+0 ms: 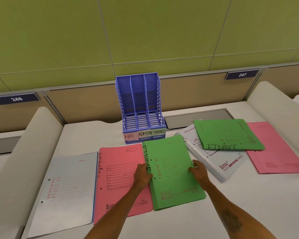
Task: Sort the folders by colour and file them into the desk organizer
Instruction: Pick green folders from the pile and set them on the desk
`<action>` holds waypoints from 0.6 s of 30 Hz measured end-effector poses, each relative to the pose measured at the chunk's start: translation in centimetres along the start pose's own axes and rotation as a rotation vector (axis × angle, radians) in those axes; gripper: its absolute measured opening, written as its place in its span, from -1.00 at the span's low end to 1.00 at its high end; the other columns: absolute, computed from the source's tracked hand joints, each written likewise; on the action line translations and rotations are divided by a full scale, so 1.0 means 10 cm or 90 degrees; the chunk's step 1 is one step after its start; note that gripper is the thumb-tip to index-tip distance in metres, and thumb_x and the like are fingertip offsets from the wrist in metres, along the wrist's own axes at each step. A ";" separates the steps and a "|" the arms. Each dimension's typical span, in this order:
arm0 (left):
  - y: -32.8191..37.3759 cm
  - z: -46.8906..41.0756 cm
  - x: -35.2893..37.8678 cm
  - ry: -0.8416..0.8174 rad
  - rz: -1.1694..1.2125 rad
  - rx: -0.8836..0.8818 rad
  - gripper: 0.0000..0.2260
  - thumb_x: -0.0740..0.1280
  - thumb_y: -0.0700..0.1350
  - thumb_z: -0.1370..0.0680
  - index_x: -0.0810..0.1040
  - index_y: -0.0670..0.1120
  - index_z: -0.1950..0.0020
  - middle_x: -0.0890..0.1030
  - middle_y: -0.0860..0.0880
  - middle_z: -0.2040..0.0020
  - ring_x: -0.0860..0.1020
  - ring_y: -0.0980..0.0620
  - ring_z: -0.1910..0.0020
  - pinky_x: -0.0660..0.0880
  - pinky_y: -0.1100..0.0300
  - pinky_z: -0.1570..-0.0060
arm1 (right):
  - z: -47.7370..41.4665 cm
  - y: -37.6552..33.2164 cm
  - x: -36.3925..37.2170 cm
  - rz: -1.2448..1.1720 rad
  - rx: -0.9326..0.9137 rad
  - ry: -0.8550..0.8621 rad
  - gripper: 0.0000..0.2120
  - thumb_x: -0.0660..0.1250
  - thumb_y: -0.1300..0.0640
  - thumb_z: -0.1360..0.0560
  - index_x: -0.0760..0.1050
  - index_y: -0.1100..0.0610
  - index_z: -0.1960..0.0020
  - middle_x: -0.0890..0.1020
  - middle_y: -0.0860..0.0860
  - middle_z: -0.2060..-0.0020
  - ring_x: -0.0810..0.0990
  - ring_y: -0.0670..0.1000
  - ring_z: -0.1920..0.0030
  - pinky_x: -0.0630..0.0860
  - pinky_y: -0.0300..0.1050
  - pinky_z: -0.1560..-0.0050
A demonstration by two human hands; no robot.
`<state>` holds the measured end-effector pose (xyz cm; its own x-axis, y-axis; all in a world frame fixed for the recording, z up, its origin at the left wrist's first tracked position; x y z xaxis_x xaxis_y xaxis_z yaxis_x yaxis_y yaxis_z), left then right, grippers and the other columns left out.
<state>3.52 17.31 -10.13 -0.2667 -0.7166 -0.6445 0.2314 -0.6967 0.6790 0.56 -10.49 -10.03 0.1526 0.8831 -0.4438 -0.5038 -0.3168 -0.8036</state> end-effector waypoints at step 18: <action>0.27 0.06 0.04 0.047 -0.124 0.099 -0.55 0.32 -0.19 -0.56 0.38 -0.12 -0.45 0.41 -0.04 -0.35 0.39 -0.01 -0.29 0.47 0.05 -0.28 | 0.08 0.06 -0.63 -0.035 -0.057 0.169 -0.69 0.19 0.27 -0.63 0.46 0.31 -0.34 0.60 0.24 -0.16 0.58 0.24 -0.18 0.52 0.10 -0.19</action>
<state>3.50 15.12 -8.34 -0.2213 -0.5733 -0.7889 0.0338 -0.8130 0.5813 -1.34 -15.95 -7.38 0.4013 0.7817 -0.4775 -0.4130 -0.3108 -0.8560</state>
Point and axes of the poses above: each hand's wrist, its own z-axis away from the middle knuckle, its own x-axis out of the palm, y = z × x, the point moved 10 cm from there along -z, towards the middle knuckle
